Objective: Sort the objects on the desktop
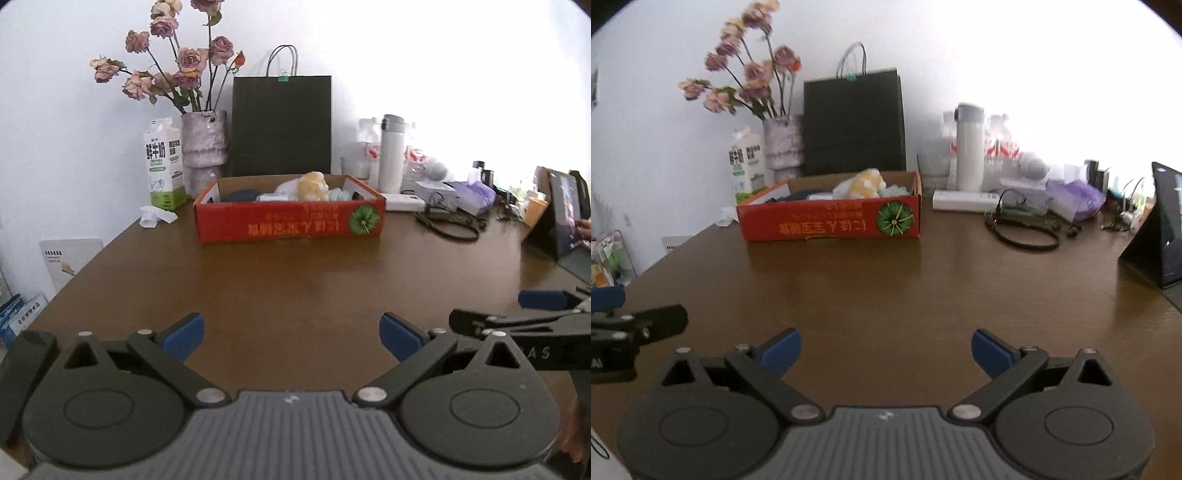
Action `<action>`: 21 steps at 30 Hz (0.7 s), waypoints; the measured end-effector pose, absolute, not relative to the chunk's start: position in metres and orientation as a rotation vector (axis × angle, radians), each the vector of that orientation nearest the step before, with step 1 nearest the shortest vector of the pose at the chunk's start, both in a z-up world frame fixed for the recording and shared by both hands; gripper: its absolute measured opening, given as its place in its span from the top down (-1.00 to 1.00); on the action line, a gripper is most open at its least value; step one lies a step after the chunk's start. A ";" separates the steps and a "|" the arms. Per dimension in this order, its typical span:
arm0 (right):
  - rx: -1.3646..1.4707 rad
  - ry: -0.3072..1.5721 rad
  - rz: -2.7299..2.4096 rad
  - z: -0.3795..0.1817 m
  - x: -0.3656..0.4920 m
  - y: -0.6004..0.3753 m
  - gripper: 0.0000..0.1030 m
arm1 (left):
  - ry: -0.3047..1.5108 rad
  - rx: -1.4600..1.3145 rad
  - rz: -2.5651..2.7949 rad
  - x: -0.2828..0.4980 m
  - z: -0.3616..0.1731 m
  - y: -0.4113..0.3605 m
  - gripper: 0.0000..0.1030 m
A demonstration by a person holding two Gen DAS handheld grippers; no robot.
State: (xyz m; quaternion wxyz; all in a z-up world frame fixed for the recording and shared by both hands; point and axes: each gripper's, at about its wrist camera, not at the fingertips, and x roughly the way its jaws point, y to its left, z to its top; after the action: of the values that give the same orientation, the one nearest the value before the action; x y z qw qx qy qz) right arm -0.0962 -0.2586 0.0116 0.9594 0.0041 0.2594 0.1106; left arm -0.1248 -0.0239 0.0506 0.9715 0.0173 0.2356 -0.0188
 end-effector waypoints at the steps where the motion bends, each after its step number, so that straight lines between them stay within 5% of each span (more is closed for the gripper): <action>1: 0.006 0.514 0.226 0.009 -0.103 -0.259 -0.95 | 0.464 0.038 -0.038 -0.130 0.047 -0.024 -1.00; 21: -0.009 0.654 0.230 -0.015 -0.040 -0.226 -1.00 | 0.630 -0.023 -0.025 -0.050 0.003 0.010 -1.00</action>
State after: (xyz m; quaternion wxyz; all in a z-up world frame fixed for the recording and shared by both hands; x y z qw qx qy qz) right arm -0.0396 -0.2264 -0.0149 0.9405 -0.0045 0.3207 0.1126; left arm -0.0503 0.0096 0.0034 0.9506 -0.0111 0.3100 -0.0123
